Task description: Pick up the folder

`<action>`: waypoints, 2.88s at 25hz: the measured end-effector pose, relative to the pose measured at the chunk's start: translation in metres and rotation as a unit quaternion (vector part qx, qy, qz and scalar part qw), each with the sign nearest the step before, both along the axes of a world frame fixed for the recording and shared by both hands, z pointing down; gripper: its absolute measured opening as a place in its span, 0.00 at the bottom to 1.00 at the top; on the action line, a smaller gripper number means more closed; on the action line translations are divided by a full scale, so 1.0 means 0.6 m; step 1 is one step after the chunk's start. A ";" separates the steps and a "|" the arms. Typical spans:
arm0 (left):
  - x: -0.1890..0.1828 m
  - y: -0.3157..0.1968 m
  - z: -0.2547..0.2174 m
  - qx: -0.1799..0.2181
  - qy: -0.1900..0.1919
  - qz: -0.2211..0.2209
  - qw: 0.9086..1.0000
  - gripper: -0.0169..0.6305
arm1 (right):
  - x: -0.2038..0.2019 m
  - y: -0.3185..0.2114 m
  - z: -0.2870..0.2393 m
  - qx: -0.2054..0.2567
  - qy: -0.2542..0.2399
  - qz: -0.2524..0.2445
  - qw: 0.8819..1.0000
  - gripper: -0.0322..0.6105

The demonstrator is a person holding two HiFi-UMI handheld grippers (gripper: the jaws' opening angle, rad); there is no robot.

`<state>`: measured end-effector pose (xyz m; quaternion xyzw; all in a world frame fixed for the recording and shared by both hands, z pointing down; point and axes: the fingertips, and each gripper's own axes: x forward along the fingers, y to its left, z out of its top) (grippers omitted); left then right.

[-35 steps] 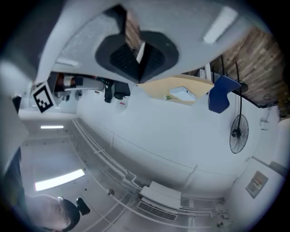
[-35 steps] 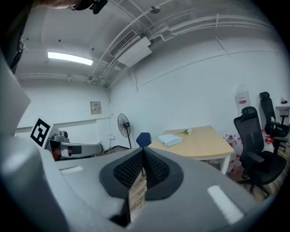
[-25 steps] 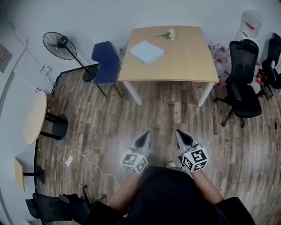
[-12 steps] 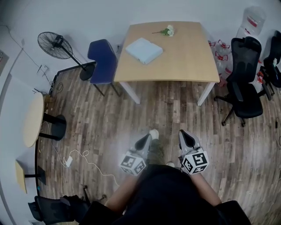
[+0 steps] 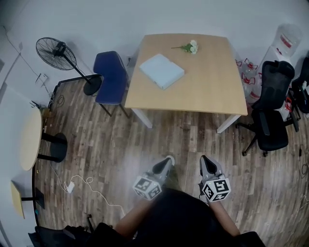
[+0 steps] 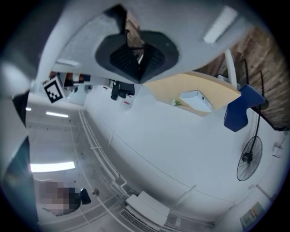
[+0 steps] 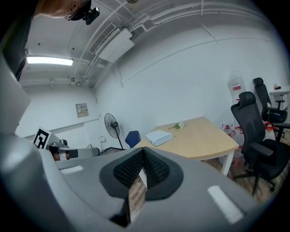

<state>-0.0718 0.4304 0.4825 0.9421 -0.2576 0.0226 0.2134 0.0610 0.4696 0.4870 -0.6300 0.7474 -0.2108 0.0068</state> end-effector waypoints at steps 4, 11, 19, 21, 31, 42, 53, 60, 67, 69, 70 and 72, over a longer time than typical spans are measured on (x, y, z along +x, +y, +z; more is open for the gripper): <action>0.006 -0.139 -0.008 -0.002 0.002 0.006 1.000 0.03 | -0.002 -0.135 -0.001 -0.014 0.011 -0.003 1.000 0.05; -0.012 -0.370 -0.023 -0.019 0.013 0.008 1.000 0.03 | -0.003 -0.367 -0.045 -0.007 0.023 0.030 0.999 0.05; -0.050 -0.552 0.052 -0.055 -0.016 0.017 0.998 0.03 | -0.027 -0.552 -0.023 -0.026 0.063 0.026 0.997 0.05; -0.064 -0.595 0.060 -0.056 -0.017 0.009 0.998 0.03 | -0.042 -0.588 -0.021 -0.030 0.071 0.015 0.997 0.05; -0.098 -0.698 0.065 -0.069 -0.027 -0.038 0.997 0.03 | -0.082 -0.683 -0.016 -0.045 0.066 -0.038 0.996 0.05; -0.095 -0.833 0.088 -0.077 -0.043 -0.116 0.989 0.03 | -0.037 -0.872 0.027 -0.047 0.046 -0.087 0.994 0.05; -0.020 -1.045 0.124 -0.095 -0.081 -0.196 0.973 0.03 | 0.095 -1.128 0.086 -0.077 0.030 -0.143 0.986 0.05; 0.054 -1.136 0.185 -0.149 -0.070 -0.221 0.961 0.03 | 0.155 -1.244 0.142 -0.104 0.045 -0.221 0.969 0.05; 0.074 -1.202 0.263 -0.142 -0.131 -0.261 0.946 0.03 | 0.216 -1.346 0.230 -0.123 0.043 -0.245 0.961 0.05; 0.076 -1.213 0.293 -0.161 -0.127 -0.261 0.943 0.03 | 0.227 -1.376 0.262 -0.131 0.050 -0.252 0.957 0.05; 0.077 -1.216 0.308 -0.176 -0.117 -0.261 0.942 0.03 | 0.228 -1.386 0.277 -0.138 0.052 -0.257 0.955 0.05; 0.082 -1.220 0.334 -0.211 -0.081 -0.263 0.938 0.03 | 0.222 -1.399 0.304 -0.157 0.053 -0.279 0.946 0.05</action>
